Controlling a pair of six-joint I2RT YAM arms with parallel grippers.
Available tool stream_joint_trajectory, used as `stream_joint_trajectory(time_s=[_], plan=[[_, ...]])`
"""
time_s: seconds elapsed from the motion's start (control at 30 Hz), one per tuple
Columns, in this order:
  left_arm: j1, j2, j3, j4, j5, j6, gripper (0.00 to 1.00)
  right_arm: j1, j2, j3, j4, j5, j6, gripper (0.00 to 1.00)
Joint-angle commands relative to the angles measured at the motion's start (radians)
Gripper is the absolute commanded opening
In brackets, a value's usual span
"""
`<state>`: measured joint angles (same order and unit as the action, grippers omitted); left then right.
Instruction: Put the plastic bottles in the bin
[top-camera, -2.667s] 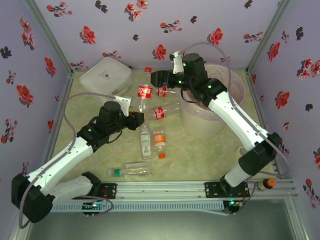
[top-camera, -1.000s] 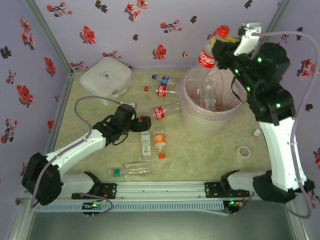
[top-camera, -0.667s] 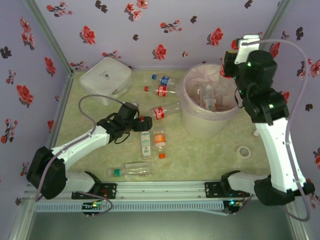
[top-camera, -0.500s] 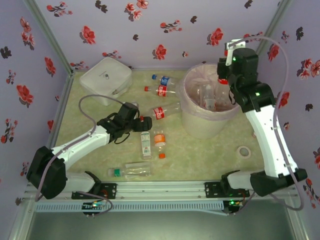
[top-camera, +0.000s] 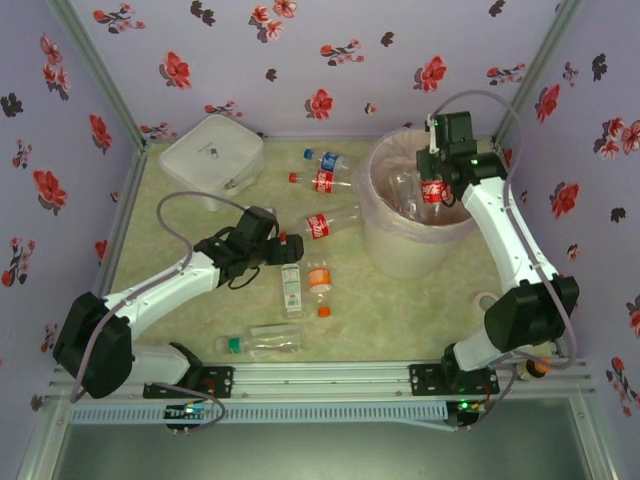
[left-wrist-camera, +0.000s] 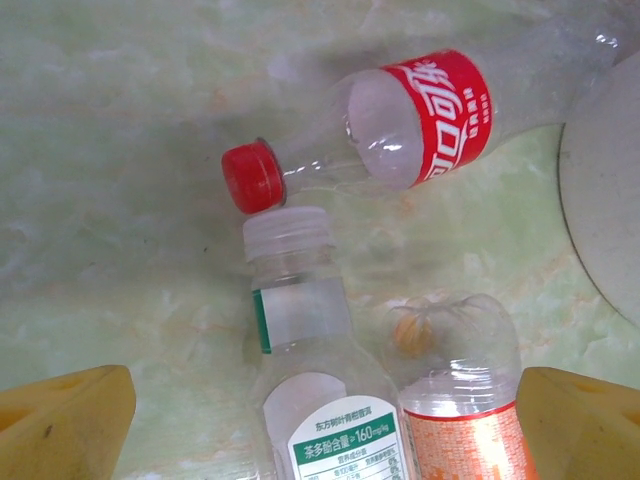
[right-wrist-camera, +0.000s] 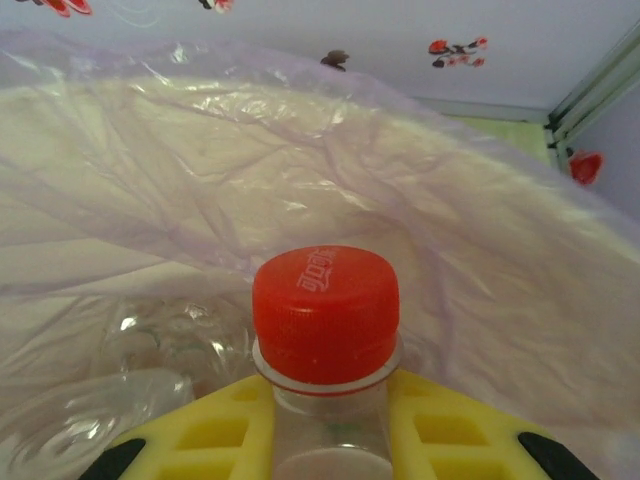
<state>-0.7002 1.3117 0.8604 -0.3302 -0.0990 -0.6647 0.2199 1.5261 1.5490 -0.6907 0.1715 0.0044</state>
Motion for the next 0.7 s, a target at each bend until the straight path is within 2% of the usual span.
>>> stream_joint_trajectory(time_s=[0.0, 0.33, 0.43, 0.5, 0.6, 0.67], plan=[[0.0, 0.006, -0.019, -0.017, 0.013, -0.024, 0.98, -0.005, 0.02, -0.088, 0.032, -0.088, 0.076, 0.0], [0.0, 0.031, -0.005, 0.001, 0.028, -0.023, 0.98, -0.005, 0.016, -0.303, 0.289, -0.159, 0.194, 0.0], [0.001, 0.041, 0.011, -0.011, 0.036, -0.016, 0.98, -0.005, -0.03, -0.309, 0.298, -0.155, 0.204, 0.12], [0.0, 0.042, 0.017, -0.018, 0.045, -0.014, 0.99, -0.004, -0.063, -0.29, 0.269, -0.143, 0.199, 0.21], [0.002, 0.037, 0.014, -0.02, 0.053, -0.011, 0.99, -0.004, -0.121, -0.262, 0.226, -0.107, 0.185, 0.41], [0.002, 0.038, 0.014, -0.022, 0.065, -0.01, 1.0, -0.004, -0.156, -0.24, 0.196, -0.094, 0.172, 0.48]])
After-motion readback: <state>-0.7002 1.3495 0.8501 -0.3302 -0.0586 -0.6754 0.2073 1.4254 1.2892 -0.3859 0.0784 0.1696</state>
